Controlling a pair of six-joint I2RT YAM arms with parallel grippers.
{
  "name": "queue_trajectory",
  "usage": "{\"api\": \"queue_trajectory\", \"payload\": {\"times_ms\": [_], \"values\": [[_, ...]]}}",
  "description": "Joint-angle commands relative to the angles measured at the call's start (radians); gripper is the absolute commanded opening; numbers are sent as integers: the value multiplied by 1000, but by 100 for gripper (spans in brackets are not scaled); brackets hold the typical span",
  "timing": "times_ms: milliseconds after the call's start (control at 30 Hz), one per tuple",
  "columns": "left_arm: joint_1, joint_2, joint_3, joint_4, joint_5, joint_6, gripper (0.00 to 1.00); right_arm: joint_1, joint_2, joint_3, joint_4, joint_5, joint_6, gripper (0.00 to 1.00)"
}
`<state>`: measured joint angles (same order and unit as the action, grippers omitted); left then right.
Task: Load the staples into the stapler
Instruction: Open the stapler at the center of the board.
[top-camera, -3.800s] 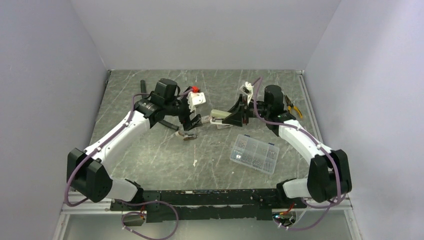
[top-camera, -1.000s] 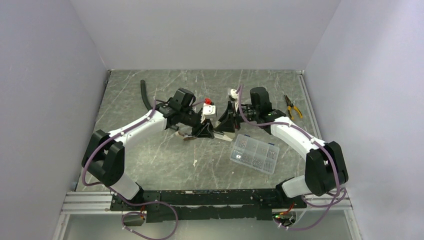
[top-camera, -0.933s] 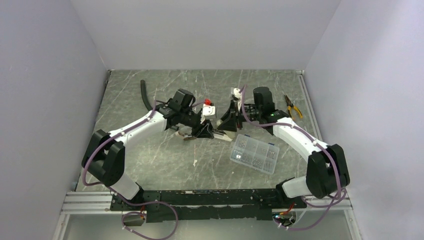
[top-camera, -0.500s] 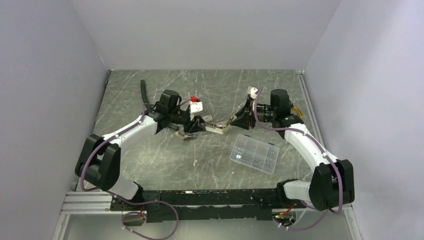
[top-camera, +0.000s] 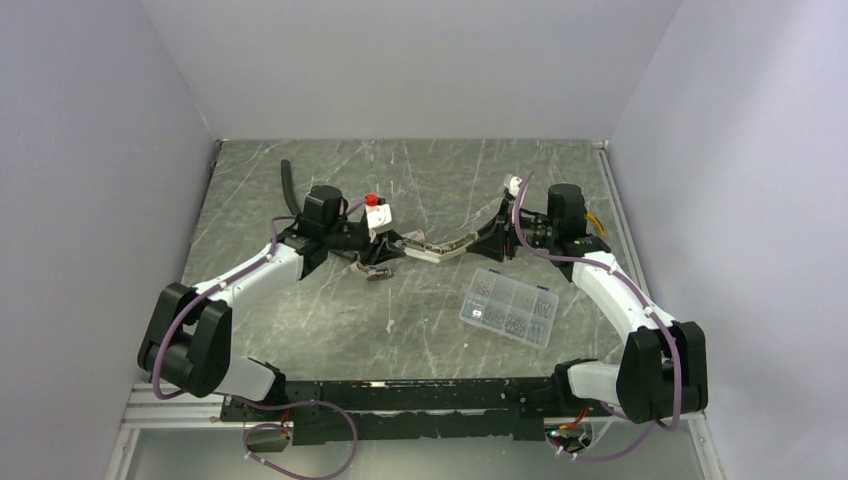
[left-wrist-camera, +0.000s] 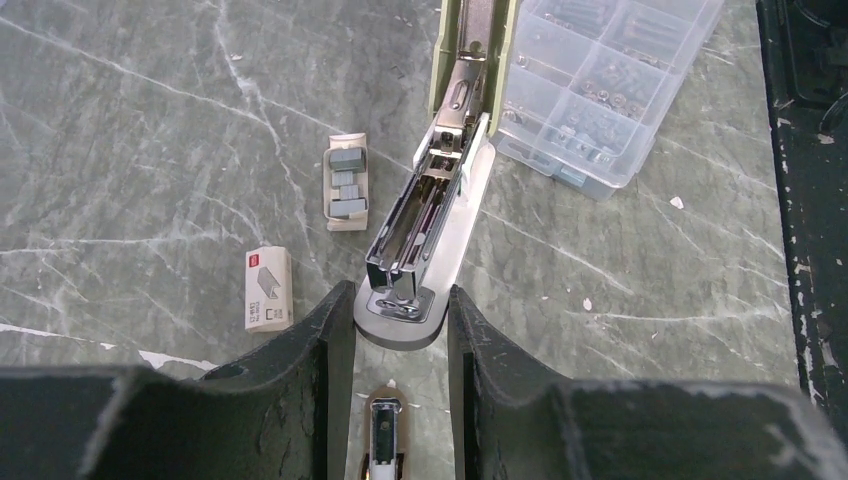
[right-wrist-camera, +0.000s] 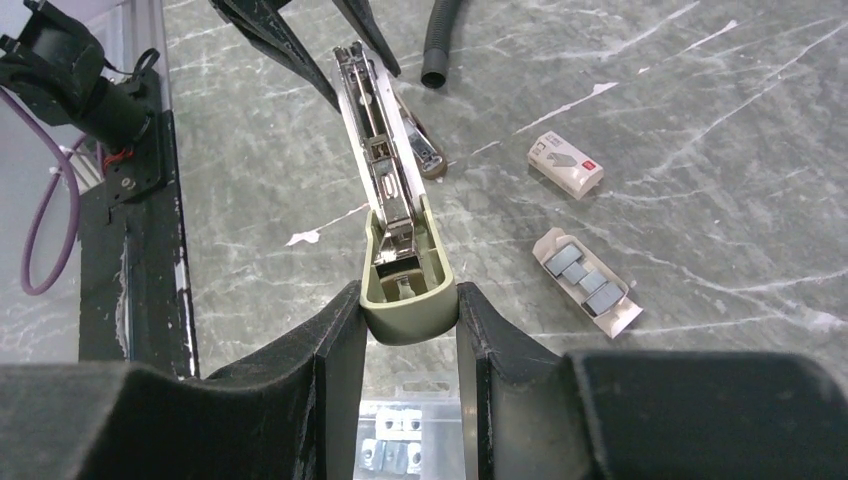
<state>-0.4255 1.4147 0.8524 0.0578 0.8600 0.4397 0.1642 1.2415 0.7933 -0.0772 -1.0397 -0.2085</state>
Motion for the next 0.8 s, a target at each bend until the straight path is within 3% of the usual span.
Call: {"api": "queue_trajectory", "payload": {"times_ms": [0, 300, 467, 600, 767], "values": [[34, -14, 8, 3, -59, -1, 3, -27, -1, 11, 105, 45, 60, 0], [-1, 20, 1, 35, -103, 0, 3, -23, 1, 25, 83, 32, 33, 0], [-117, 67, 13, -55, -196, 101, 3, -5, 25, 98, -85, 39, -175, 0], [-144, 123, 15, -68, -251, 110, 3, -4, 66, 127, -177, 78, -344, 0], [-167, 169, 7, -81, -305, 105, 7, -3, 105, 123, -189, 79, -417, 0]]}}
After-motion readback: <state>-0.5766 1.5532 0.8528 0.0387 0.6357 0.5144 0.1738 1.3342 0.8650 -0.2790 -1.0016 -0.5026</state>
